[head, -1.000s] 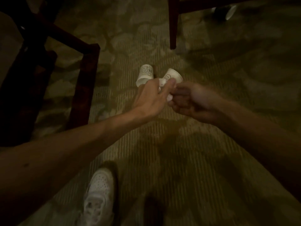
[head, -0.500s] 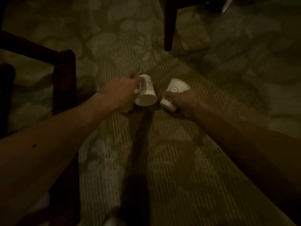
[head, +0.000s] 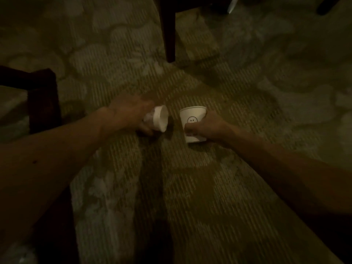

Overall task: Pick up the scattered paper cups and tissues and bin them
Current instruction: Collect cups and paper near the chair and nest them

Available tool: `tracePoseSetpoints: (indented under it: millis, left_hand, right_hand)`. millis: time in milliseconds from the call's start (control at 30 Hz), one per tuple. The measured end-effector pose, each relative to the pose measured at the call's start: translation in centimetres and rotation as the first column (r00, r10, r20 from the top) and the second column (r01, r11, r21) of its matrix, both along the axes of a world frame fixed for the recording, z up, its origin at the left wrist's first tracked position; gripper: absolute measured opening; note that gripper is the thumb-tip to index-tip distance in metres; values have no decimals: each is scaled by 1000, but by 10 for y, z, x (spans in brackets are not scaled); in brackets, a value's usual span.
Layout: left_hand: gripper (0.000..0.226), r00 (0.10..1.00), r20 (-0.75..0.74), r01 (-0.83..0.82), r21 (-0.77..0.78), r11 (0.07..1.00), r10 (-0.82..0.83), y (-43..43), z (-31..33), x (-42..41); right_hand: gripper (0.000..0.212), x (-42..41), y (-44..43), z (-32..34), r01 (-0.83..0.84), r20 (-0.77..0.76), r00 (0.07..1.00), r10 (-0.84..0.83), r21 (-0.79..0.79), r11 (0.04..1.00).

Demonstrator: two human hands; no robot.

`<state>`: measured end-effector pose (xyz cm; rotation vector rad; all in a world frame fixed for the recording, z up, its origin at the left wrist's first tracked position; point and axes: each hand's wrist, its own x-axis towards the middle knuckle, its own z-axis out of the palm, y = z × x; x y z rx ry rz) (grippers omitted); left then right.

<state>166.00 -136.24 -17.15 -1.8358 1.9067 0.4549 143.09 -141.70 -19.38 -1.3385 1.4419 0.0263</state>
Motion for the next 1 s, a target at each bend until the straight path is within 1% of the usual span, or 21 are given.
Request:
tracePoseSetpoints:
  millis: [33,67,100,133,167,200,267,300,367,400,467,567,633,700,767,833,900,1000]
  left_hand:
    - [85,988,-15,-154,72,986,155,8,2,-4]
    - [88,950,-73,-293,134,947,305,18,7,-10]
    - [89,883,-180,-405,176,897,434,30,12,-18]
    - [86,789,-308,-494,198,847,532,43,22,-28]
    - [79,670,-435,-575,211,791,602,56,35,-40]
    - [68,548,-535,-641,225,734,643,69,53,-54]
    - [49,360,-642,-709,284,646,677,86,109,-81]
    - [48,286,-669,-730,311,608,686,92,144,-94]
    - [52,183,-704,-767,335,548,686,101,231,-113]
    - [53,152,-720,-776,337,533,677,105,282,-120]
    - [54,122,-761,-779,324,537,637,111,394,-134]
    - [57,63,-860,-777,276,566,506,113,576,-154]
    - [50,54,-904,-794,218,568,424,120,693,-166]
    - [45,39,-934,-823,170,542,354,132,793,-177]
    - [43,27,-954,-837,142,528,299,144,872,-184]
    - [40,32,-971,-847,99,522,236,154,935,-189]
    - [37,38,-985,-854,57,518,171,163,983,-192]
    - [29,21,-997,-860,17,510,69,174,1026,-192]
  right_hand:
    - [66,-7,3,7,-27,1,1000,27,12,1000]
    - [63,-15,7,17,-36,11,999,35,36,999]
    - [61,-25,13,31,-35,28,999,33,66,997]
    - [63,-35,21,47,-36,49,998,32,89,995]
    - [67,-45,29,66,-46,70,997,39,99,994]
    - [71,-54,38,88,-63,96,994,54,102,993]
    - [70,-72,53,145,-92,153,985,76,99,991]
    - [66,-80,59,181,-88,179,981,71,90,992]
    - [55,-97,67,263,-66,234,971,48,70,995]
    - [50,-105,71,308,-59,260,965,38,71,996]
    - [45,-119,76,407,-65,306,951,41,67,996]
    - [47,-134,75,567,-101,378,921,90,9,995]
    - [47,-140,72,674,-107,421,899,120,-53,993]
    - [48,-141,71,772,-108,474,867,151,-117,987]
    - [51,-143,73,856,-113,501,841,204,-207,972]
    - [55,-144,73,924,-133,521,810,268,-282,950]
    - [56,-143,72,976,-154,541,777,322,-333,930]
    - [48,-139,71,1027,-180,580,717,387,-383,906]
